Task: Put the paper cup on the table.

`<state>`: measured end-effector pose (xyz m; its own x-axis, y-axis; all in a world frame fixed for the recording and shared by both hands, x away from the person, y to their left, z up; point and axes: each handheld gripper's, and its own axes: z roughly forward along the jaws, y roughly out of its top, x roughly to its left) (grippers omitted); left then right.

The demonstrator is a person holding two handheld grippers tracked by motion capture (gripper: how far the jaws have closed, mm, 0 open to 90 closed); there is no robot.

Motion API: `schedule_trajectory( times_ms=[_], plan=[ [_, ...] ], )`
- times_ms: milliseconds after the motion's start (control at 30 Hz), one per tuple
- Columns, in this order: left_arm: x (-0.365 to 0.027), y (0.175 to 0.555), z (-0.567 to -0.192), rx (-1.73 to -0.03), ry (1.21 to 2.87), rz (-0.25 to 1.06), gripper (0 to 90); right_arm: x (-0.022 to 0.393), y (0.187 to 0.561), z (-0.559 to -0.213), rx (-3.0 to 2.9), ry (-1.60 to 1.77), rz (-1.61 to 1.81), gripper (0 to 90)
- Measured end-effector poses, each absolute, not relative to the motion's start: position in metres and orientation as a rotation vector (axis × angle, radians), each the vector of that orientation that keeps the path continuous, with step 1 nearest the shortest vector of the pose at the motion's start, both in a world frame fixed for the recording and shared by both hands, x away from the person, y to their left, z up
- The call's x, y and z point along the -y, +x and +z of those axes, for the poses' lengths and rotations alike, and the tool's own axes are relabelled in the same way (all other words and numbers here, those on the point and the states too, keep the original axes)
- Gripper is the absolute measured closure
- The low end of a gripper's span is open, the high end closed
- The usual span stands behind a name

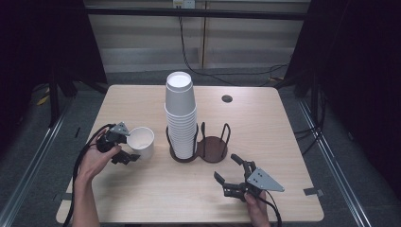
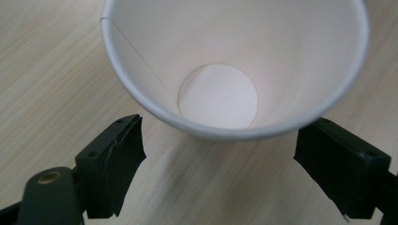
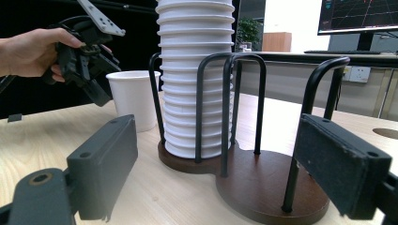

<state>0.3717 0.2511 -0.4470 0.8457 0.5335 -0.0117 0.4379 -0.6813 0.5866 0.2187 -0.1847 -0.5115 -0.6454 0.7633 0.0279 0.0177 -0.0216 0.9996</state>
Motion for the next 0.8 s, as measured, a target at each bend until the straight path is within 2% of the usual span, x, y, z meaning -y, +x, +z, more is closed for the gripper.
schedule_trajectory(
  times_ms=[700, 800],
  plan=[
    [-0.269, 0.332, -0.443, -0.786, 2.038, 0.341, 15.8, 0.185, 0.218, -0.512, -1.697, 0.818, 1.724, 13.1],
    [-0.271, 0.327, -0.443, -0.793, 1.963, 0.317, 15.7, 0.185, 0.218, -0.512, -1.697, 0.819, 1.724, 13.1]
  ],
)
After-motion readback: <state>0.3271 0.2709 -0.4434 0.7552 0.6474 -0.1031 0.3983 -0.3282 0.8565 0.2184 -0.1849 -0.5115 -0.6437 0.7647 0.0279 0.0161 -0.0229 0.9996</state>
